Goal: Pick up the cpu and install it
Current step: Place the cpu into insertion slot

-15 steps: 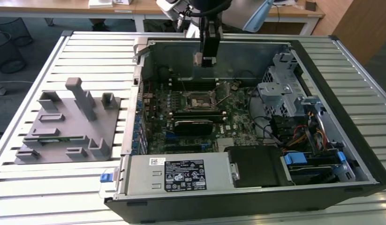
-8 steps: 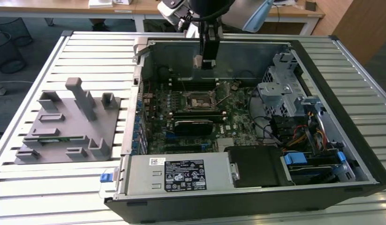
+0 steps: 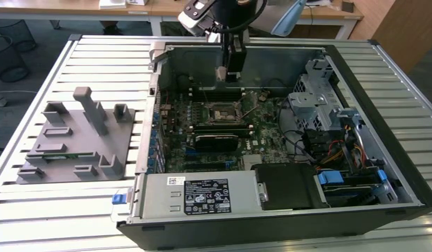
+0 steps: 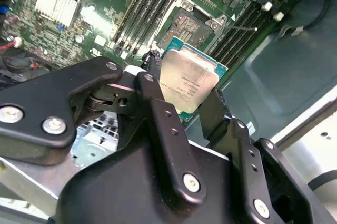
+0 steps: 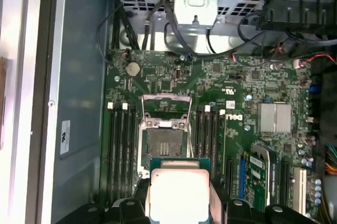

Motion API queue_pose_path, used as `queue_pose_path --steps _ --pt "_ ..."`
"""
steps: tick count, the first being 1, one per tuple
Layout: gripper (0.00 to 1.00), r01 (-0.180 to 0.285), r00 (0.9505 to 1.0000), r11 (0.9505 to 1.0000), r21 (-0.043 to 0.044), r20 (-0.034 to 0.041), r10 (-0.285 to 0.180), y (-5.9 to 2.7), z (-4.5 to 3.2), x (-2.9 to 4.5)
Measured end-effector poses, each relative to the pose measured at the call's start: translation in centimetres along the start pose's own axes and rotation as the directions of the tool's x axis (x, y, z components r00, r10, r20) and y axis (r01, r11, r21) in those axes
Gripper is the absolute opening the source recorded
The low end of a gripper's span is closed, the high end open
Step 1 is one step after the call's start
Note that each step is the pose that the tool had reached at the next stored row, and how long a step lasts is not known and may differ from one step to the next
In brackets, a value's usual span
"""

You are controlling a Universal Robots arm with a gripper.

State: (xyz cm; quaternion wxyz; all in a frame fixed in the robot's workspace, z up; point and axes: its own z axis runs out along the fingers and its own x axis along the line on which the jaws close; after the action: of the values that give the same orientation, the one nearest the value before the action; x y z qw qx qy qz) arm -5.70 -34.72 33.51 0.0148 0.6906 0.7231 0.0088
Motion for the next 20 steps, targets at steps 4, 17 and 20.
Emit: queue_pose_path --steps 4,17,20 --pt "0.53 0.009 1.0000 1.0000 0.0001 -0.0001 -0.009 0.02 0.73 0.12" --pt "0.53 0.009 1.0000 1.0000 0.0002 0.0013 -0.009 0.16 2.29 0.17" --pt "0.53 0.009 1.0000 1.0000 0.0001 0.0013 -0.009 0.15 2.57 0.19"
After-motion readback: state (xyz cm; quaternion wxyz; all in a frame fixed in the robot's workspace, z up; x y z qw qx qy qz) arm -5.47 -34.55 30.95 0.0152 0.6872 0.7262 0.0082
